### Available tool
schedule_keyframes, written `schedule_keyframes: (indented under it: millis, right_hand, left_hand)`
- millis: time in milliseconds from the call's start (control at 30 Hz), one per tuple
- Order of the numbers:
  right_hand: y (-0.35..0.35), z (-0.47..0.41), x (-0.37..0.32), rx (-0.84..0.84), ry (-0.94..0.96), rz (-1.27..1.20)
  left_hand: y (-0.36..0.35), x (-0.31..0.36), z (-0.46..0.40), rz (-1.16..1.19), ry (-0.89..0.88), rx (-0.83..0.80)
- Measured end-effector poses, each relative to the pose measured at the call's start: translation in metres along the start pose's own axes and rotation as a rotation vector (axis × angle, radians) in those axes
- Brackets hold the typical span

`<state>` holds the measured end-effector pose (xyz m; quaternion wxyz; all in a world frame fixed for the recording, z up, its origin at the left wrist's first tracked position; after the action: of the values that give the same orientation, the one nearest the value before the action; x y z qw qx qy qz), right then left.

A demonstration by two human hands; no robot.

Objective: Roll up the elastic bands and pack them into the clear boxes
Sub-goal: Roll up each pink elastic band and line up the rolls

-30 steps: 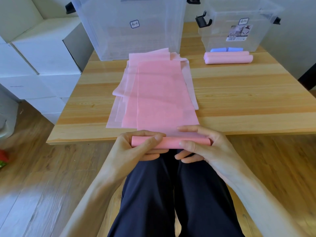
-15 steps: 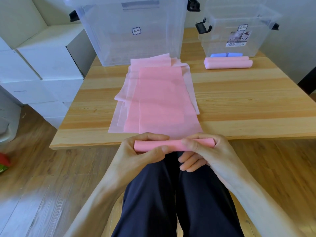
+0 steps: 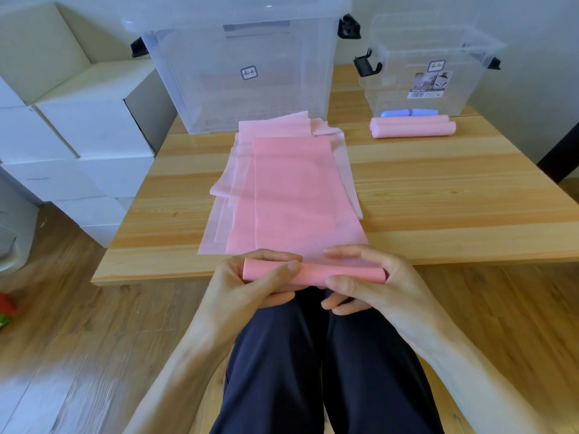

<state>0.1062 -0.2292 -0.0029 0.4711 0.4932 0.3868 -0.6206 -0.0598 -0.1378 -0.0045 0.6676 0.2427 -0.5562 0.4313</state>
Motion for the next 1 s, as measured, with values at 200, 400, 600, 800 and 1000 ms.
schedule_keyframes:
  millis: [200,400,600,800,1000]
  right_hand:
    - [0.0005,0.0004,-0.0020,0.019,0.004,-0.013]
    - [0.0020,0.0002,-0.0026,-0.035,0.001,0.027]
    - [0.0046,-0.0006,-0.0057,0.011,-0.007,0.028]
    - [0.0049,-0.0023,-0.0063,-0.002,-0.009,0.034]
    - [0.0053,-0.0034,-0.0039,-0.030,-0.042,0.016]
  left_hand:
    - [-0.0001,0.0021,-0.0012,0.058,0.046,-0.084]
    - [0.0012,0.0012,-0.0016,-0.015,0.031,-0.055]
    - [0.0020,0.0030,0.0008,-0.093,0.007,-0.146]
    - [0.0034,-0.0002,0.0000,-0.080,-0.002,-0.147]
    - [0.0017,0.0000,-0.0016,-0.121,-0.026,-0.148]
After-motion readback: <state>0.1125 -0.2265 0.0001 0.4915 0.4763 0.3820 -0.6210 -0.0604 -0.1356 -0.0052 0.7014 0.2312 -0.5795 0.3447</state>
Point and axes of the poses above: each hand's wrist, its own z-axis away from the middle knuckle, its own y-axis out of the back of the hand, x = y × z, the point moved 3 cm from there along -z, towards the middle knuckle, and after that the axes turned 3 degrees about z, right-handed, at the moved point
